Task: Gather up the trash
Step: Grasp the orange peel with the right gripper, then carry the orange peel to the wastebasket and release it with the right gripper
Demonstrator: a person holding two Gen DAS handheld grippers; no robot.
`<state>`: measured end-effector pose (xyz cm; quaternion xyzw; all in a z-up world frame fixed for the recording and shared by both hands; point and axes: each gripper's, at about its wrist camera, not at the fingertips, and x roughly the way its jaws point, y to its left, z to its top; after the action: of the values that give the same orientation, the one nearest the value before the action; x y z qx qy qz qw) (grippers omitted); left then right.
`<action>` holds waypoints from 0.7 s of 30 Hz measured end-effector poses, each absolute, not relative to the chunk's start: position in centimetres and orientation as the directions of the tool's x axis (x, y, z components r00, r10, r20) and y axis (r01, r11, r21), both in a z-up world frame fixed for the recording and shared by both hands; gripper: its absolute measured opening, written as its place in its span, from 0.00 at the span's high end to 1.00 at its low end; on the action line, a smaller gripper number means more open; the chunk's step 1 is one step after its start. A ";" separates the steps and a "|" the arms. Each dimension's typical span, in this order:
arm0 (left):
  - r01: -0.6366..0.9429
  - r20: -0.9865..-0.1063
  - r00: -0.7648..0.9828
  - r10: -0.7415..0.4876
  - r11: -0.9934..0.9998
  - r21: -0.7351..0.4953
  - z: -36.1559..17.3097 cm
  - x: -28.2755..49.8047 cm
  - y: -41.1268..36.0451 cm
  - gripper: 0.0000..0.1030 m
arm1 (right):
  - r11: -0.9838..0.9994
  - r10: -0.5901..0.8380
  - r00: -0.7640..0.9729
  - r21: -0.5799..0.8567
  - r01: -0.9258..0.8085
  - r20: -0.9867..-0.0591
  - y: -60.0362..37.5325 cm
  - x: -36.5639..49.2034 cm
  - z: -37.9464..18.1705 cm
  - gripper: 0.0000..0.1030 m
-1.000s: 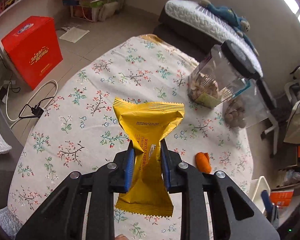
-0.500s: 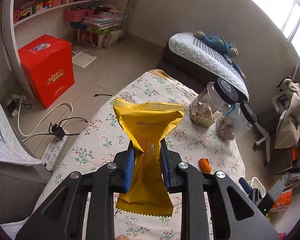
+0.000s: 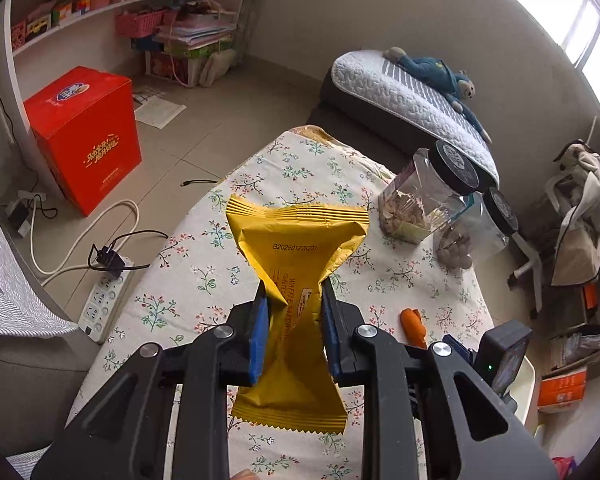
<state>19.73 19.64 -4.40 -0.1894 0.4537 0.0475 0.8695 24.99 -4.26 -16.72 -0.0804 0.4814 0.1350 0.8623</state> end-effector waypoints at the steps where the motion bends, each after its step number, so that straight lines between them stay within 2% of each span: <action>1: -0.252 -0.810 0.580 -0.086 0.927 -0.279 -4.5 19.8 19.4 0.77 | 0.955 0.147 0.503 -0.010 -0.297 -0.852 -4.3 25.3 -16.9 0.07; 4: -0.243 -0.812 0.578 -0.083 0.932 -0.268 -4.7 20.0 19.2 0.76 | 0.967 0.105 0.518 -0.035 -0.253 -0.849 -4.8 26.2 -17.4 0.07; 5: -0.242 -0.813 0.576 -0.083 0.933 -0.267 -4.8 20.1 19.2 0.76 | 0.968 0.096 0.514 -0.040 -0.247 -0.852 -4.9 26.6 -17.8 0.14; 6: -0.243 -0.815 0.574 -0.083 0.933 -0.266 -4.9 20.1 19.2 0.76 | 0.969 0.089 0.505 -0.042 -0.242 -0.859 -5.1 26.9 -18.3 0.23; 7: -0.244 -0.817 0.570 -0.086 0.932 -0.268 -5.1 20.2 19.2 0.76 | 0.970 0.088 0.487 -0.036 -0.239 -0.869 -5.3 27.2 -18.8 0.53; 8: -0.245 -0.819 0.566 -0.091 0.930 -0.273 -5.2 20.2 19.3 0.76 | 0.973 0.090 0.462 -0.022 -0.231 -0.882 -5.5 27.7 -19.5 0.67; 10: -0.251 -0.824 0.559 -0.098 0.927 -0.280 -5.5 20.4 19.4 0.76 | 0.976 0.107 0.484 0.000 -0.216 -0.868 -5.9 27.6 -19.5 0.79; 13: -0.258 -0.829 0.551 -0.094 0.926 -0.276 -5.9 20.6 19.3 0.76 | 0.976 0.157 0.479 0.061 -0.210 -0.864 -6.2 27.4 -19.1 0.84; 21: -0.257 -0.815 0.578 -0.043 0.938 -0.232 -5.3 20.5 18.3 0.76 | 0.969 0.238 0.578 0.148 -0.199 -0.780 -7.1 25.9 -13.4 0.84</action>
<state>20.47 18.31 -5.32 -0.1650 0.4554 0.0613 0.8727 25.93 -7.11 -13.40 0.0222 0.4424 0.1231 0.8881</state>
